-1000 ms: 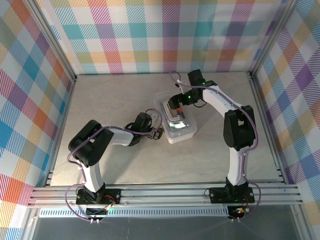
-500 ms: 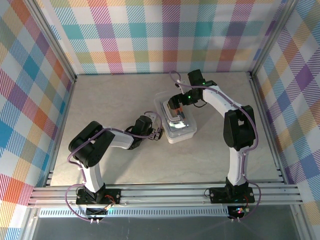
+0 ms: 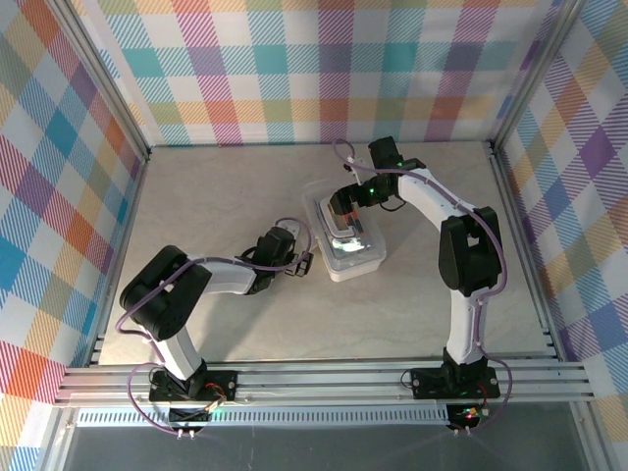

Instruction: Pack the tool kit

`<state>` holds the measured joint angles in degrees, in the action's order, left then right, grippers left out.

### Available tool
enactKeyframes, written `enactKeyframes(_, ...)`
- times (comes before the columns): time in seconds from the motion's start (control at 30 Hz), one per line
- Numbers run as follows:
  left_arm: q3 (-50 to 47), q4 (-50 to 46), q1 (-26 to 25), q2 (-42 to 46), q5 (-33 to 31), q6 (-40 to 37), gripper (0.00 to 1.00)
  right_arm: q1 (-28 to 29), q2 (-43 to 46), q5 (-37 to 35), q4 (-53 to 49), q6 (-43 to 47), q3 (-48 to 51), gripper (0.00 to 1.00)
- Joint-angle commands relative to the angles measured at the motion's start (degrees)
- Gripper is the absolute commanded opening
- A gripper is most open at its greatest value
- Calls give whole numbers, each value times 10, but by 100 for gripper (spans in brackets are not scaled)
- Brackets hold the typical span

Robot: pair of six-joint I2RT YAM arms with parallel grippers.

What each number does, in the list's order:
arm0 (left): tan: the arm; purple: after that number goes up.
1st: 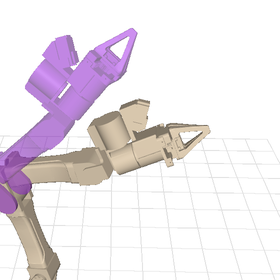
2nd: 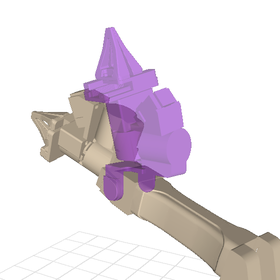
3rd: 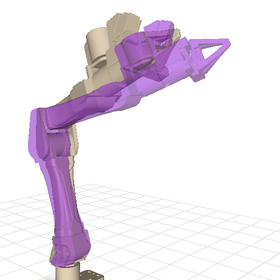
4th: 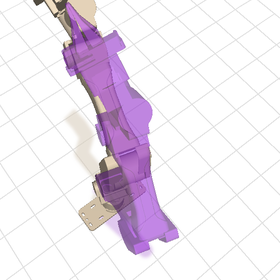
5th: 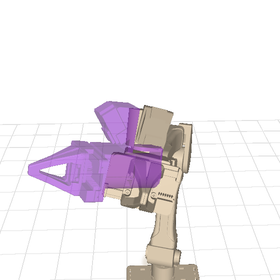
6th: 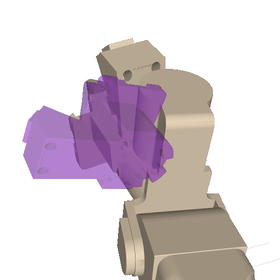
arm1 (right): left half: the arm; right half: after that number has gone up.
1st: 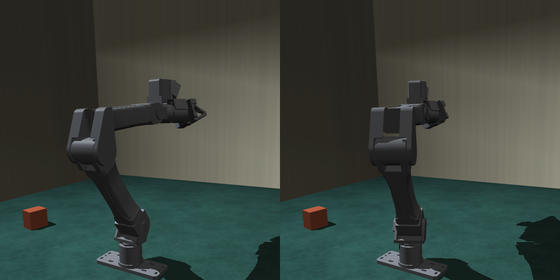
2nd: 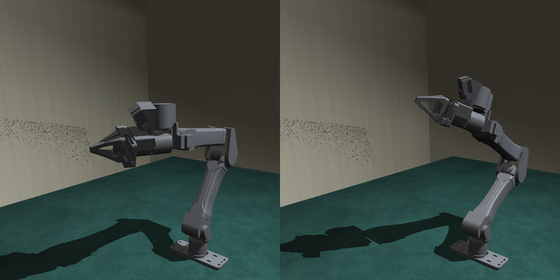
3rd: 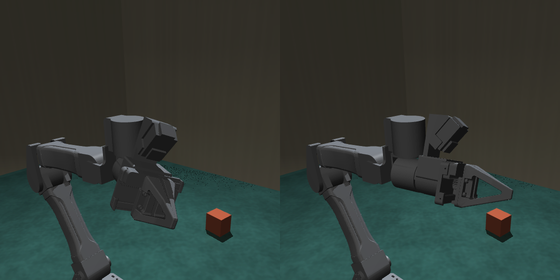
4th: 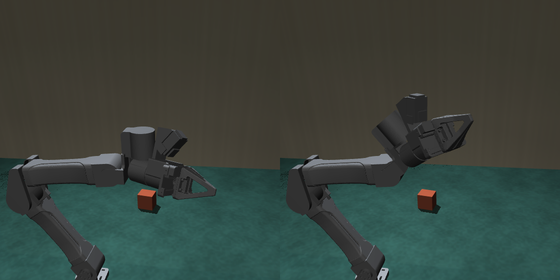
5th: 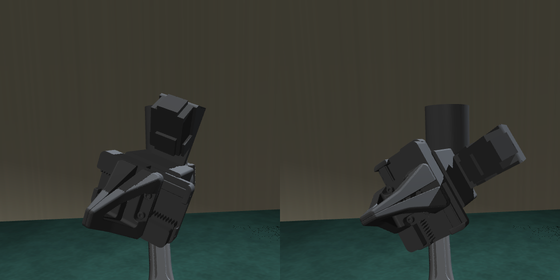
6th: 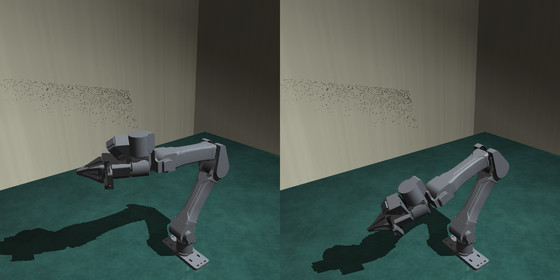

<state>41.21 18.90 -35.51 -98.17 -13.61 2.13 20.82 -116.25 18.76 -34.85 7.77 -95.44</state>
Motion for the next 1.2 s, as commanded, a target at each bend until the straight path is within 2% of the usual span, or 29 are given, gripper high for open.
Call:
enactKeyframes(0.0,5,-2,5,35,-26,3,100,15,-12,24,-80,22,31,99)
enactKeyframes(0.3,14,-28,5,77,-26,-11,100,15,-15,36,-68,12,35,99)
enactKeyframes(0.83,60,-41,17,79,-50,-68,100,15,-11,39,-66,15,44,99)
enactKeyframes(1.17,66,-40,30,89,-41,-68,100,15,-13,42,-66,16,44,99)
